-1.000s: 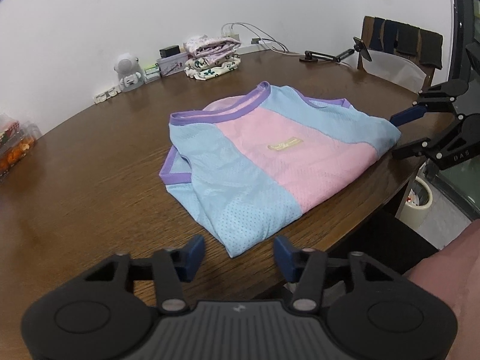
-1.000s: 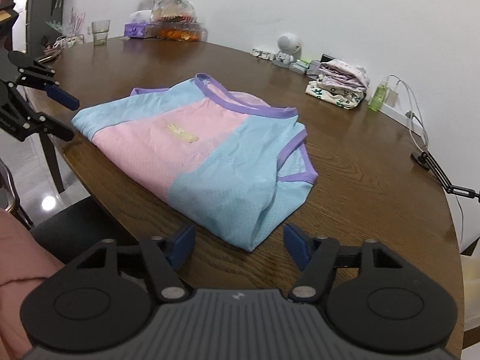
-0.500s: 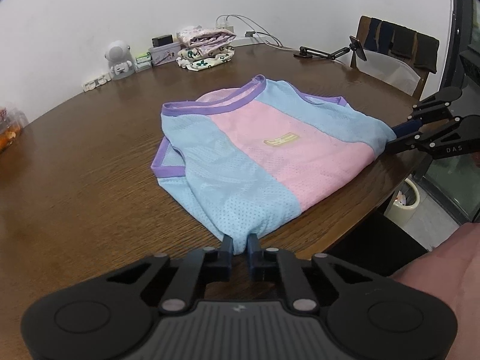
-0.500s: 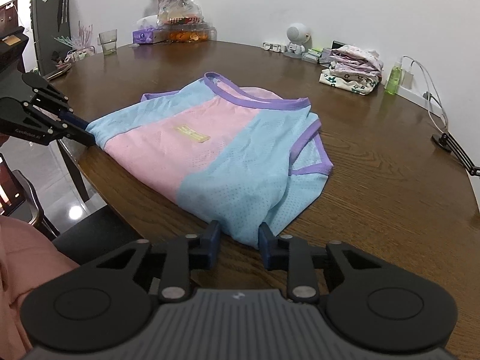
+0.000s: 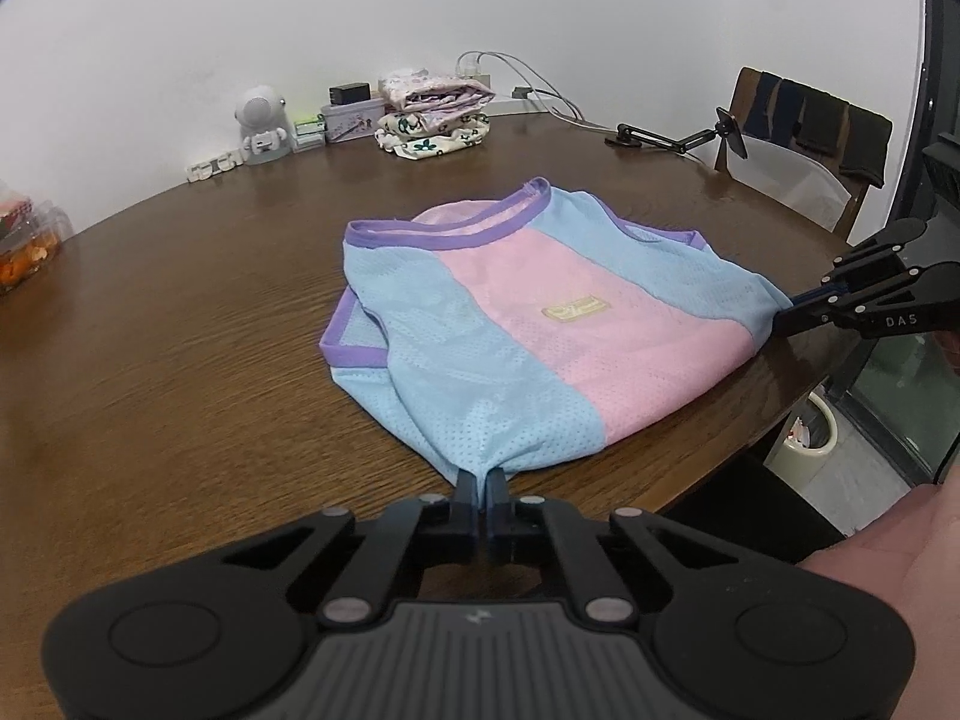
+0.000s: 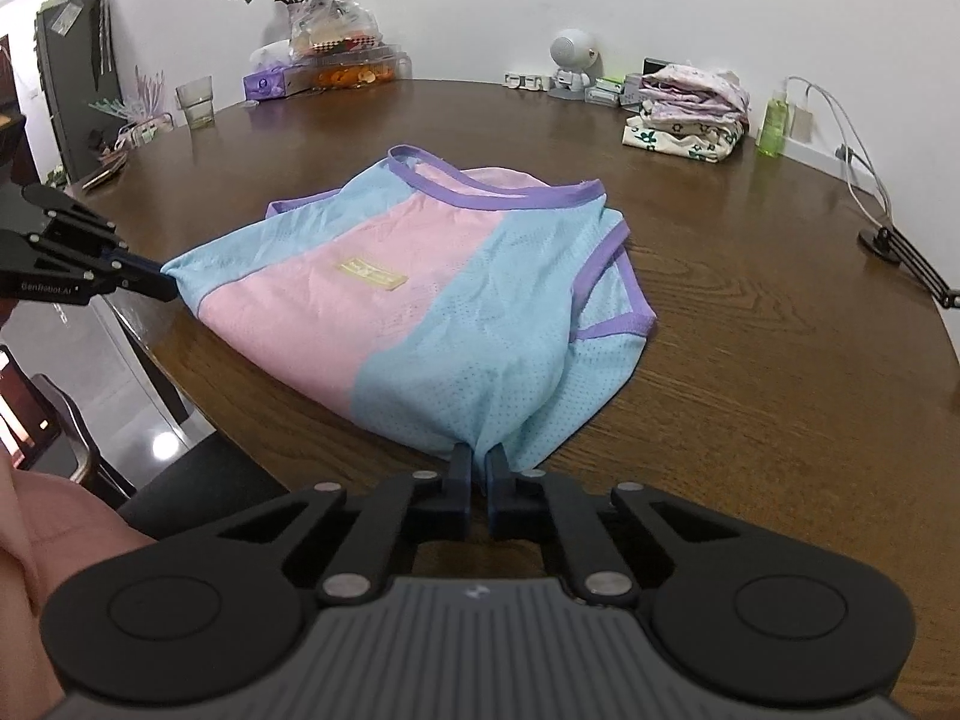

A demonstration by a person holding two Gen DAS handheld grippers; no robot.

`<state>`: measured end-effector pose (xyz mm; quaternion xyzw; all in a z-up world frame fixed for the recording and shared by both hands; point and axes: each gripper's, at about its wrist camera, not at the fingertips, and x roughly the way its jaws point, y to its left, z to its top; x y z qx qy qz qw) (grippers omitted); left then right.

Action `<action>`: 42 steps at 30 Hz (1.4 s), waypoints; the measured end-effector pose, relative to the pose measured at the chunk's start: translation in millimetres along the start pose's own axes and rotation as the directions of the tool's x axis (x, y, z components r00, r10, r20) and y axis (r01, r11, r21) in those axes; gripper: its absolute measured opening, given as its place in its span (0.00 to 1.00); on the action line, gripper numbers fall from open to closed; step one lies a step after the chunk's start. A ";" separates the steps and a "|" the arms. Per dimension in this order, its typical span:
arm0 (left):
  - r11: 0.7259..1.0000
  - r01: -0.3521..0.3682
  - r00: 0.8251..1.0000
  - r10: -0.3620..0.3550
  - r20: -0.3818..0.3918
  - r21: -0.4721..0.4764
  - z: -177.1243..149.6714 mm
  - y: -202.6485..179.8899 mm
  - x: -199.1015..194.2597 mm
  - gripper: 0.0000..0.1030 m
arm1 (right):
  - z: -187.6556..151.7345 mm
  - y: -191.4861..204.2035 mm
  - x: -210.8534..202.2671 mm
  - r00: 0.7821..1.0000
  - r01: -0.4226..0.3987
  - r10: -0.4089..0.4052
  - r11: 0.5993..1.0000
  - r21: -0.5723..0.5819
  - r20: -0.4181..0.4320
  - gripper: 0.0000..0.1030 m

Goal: Fold clothes
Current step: 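Grasp the garment's side with both grippers and fold it over lengthwise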

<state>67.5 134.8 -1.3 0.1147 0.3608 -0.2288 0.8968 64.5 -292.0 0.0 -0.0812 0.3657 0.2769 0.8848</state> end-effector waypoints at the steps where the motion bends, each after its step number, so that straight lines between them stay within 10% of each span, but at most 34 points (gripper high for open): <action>1: 1.000 -0.001 1.000 0.001 0.003 0.001 0.1 0.0 -1.7 0.01 | 0.3 -0.5 -1.0 1.000 -0.009 0.009 1.000 0.008 -0.001 0.03; 11: 0.998 -0.047 0.995 0.044 0.093 0.029 35.6 9.2 -26.7 0.01 | 42.5 -13.3 -19.3 0.999 -0.024 0.024 1.000 0.000 0.033 0.02; 24: 0.972 -0.154 0.987 0.144 0.072 0.175 158.2 40.5 12.0 0.01 | 164.8 -49.9 8.2 0.999 0.031 -0.032 0.999 -0.038 -0.021 0.02; 42: 0.995 -0.093 0.978 0.096 -0.186 0.024 185.9 117.7 155.9 0.04 | 184.0 -134.4 143.2 0.985 0.005 0.028 0.983 0.186 -0.172 0.04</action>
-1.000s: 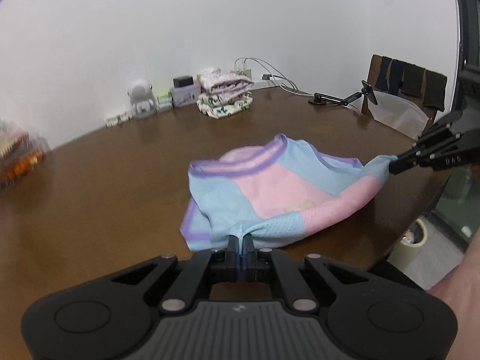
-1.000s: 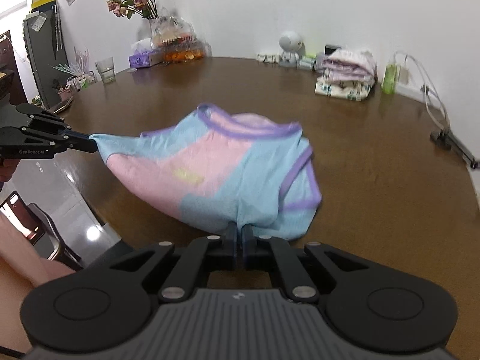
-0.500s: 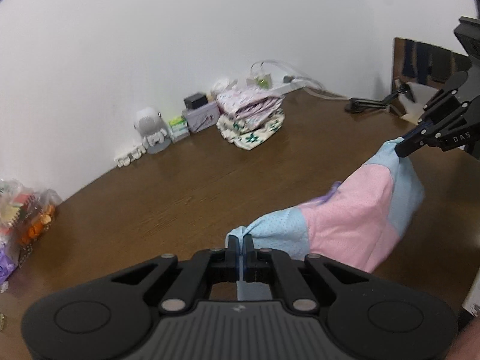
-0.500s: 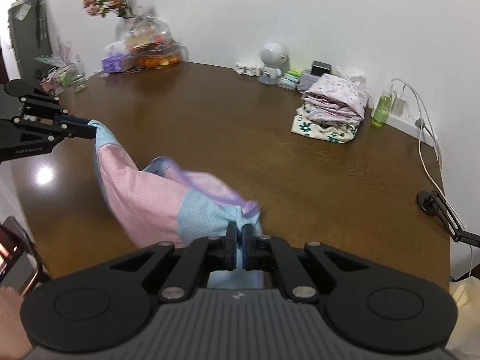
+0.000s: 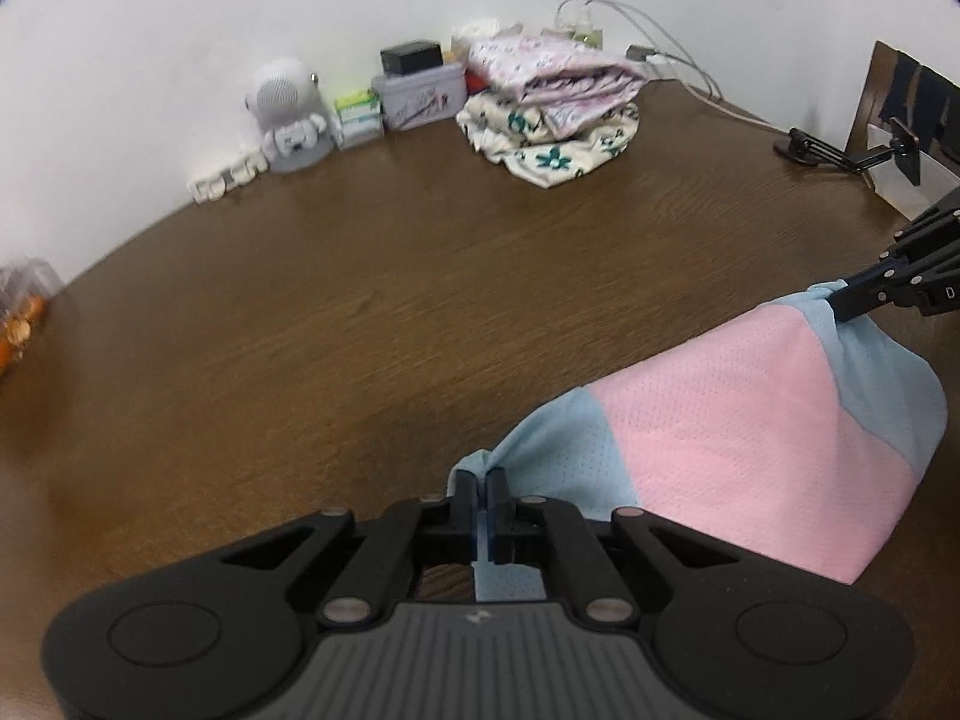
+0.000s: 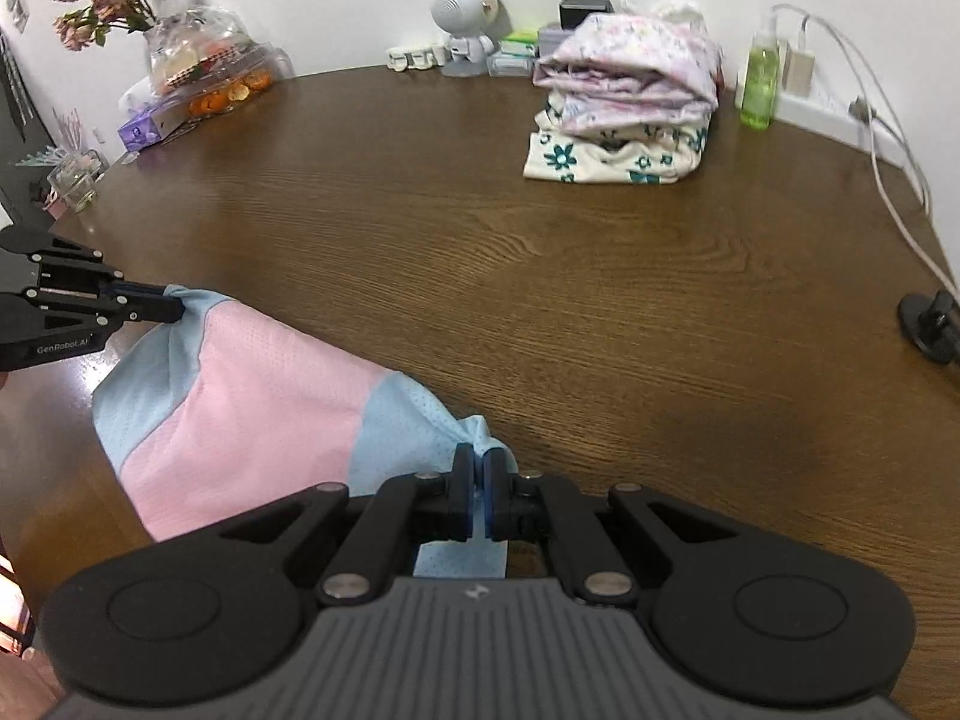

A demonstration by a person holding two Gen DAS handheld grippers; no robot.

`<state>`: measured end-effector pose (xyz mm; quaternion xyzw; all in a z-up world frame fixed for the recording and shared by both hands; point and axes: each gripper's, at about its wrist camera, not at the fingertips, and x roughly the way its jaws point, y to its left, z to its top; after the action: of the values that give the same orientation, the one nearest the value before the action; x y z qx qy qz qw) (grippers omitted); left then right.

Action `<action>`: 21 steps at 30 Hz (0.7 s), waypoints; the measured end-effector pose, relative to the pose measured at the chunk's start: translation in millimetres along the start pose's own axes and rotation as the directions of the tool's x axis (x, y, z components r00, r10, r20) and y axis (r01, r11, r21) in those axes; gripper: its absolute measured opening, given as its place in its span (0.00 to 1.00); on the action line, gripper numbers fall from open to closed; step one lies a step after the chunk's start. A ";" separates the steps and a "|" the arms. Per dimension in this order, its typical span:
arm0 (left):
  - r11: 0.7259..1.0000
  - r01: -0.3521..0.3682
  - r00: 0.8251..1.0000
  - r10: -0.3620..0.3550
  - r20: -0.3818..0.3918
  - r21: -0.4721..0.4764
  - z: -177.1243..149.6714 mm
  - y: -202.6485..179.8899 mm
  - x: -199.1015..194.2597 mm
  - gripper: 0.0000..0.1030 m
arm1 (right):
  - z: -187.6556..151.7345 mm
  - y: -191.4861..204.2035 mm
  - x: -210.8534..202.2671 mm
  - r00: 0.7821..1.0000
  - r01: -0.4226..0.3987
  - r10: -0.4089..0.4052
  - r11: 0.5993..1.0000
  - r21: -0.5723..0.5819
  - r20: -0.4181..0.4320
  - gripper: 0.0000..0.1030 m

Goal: Fold clothes
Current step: 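Grasp the garment's side with both grippers and fold it over lengthwise, then lay the folded garment down and open both grippers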

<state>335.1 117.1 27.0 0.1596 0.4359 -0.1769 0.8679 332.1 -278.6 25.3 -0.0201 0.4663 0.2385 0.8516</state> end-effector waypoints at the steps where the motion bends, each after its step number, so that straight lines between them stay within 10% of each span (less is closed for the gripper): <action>1: 1.000 -0.002 1.000 0.002 -0.004 -0.010 -0.7 0.1 1.0 0.10 | -1.0 -2.2 1.4 1.000 -0.001 0.001 1.000 0.013 0.000 0.05; 5: 0.998 -0.052 0.996 0.054 0.071 -0.036 -7.3 -0.9 -19.8 0.44 | -8.2 -6.3 -9.7 0.996 0.063 -0.067 0.996 0.064 0.058 0.44; 12: 0.998 -0.041 0.975 0.031 0.222 0.043 -11.8 -43.6 -43.7 0.42 | -21.5 49.2 -34.9 0.955 0.042 -0.025 0.998 -0.052 0.296 0.46; 21: 0.989 -0.151 0.979 0.151 0.139 -0.011 -56.7 -44.2 -8.5 0.19 | -62.1 75.7 12.2 0.959 0.193 -0.158 0.972 -0.136 0.237 0.47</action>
<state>270.9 103.7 -3.8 0.1794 0.3610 -0.1215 0.9071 256.6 -222.8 -5.4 -0.1017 0.3433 0.1987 0.9123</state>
